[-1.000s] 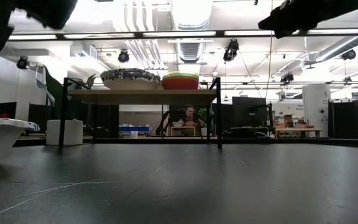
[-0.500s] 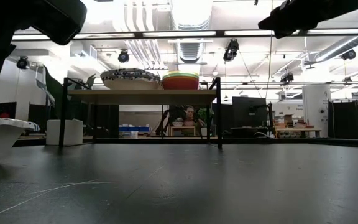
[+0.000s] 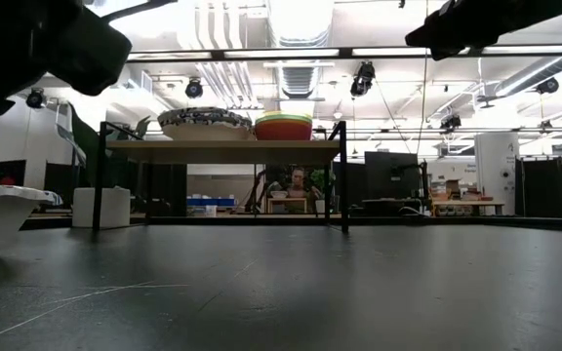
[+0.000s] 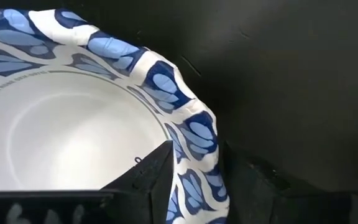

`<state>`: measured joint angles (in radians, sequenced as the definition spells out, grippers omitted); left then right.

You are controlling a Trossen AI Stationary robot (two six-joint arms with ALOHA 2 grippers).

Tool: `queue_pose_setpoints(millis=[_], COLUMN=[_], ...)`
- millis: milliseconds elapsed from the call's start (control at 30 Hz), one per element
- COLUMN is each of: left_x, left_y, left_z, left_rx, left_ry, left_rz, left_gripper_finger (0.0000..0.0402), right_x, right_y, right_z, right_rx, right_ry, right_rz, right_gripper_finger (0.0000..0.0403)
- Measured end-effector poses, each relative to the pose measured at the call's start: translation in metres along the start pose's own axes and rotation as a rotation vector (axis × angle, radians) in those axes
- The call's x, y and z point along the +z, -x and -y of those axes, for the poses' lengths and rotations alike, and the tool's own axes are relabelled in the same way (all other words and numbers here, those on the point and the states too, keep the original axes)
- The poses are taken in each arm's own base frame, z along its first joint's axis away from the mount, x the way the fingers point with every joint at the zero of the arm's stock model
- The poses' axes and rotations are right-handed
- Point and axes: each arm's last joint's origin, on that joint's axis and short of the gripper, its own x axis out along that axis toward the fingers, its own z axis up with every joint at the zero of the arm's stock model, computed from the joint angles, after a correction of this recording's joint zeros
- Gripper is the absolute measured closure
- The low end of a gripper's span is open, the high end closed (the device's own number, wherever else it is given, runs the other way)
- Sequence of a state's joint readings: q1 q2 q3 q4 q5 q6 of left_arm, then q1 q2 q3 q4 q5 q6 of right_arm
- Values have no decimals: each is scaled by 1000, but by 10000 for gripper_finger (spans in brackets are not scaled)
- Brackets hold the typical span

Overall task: Place and stack bowls onto a shelf
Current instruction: Stack the white patterned bowl on top of the white patterned bowl on the shelf

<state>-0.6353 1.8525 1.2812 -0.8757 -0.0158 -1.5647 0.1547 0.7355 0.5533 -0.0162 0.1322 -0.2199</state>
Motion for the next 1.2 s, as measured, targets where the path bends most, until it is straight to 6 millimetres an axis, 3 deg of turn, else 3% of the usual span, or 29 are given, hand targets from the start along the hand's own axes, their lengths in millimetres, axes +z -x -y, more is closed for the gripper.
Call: queue_pose_setpoints(millis=[400, 533, 633, 833, 1200], left_x=[0, -1, -1, 0, 42], left_y=[-2, -1, 6, 51, 164], left_z=[0, 0, 4, 33, 36], left_rx=[11, 6, -18, -162, 23], left_ry=[-22, -48, -159, -536, -787], left_rz=[-7, -18, -51, -3, 403], left_gripper_finger=[392, 395, 399, 400, 401], right_x=[0, 0, 0, 0, 0], right_y=[0, 0, 0, 0, 0], right_z=[0, 0, 0, 0, 0], right_rx=[0, 0, 0, 0, 0], right_ry=[0, 0, 0, 2, 8], right_rz=[0, 0, 0, 0, 0], right_gripper_finger=[394, 394, 394, 394, 394])
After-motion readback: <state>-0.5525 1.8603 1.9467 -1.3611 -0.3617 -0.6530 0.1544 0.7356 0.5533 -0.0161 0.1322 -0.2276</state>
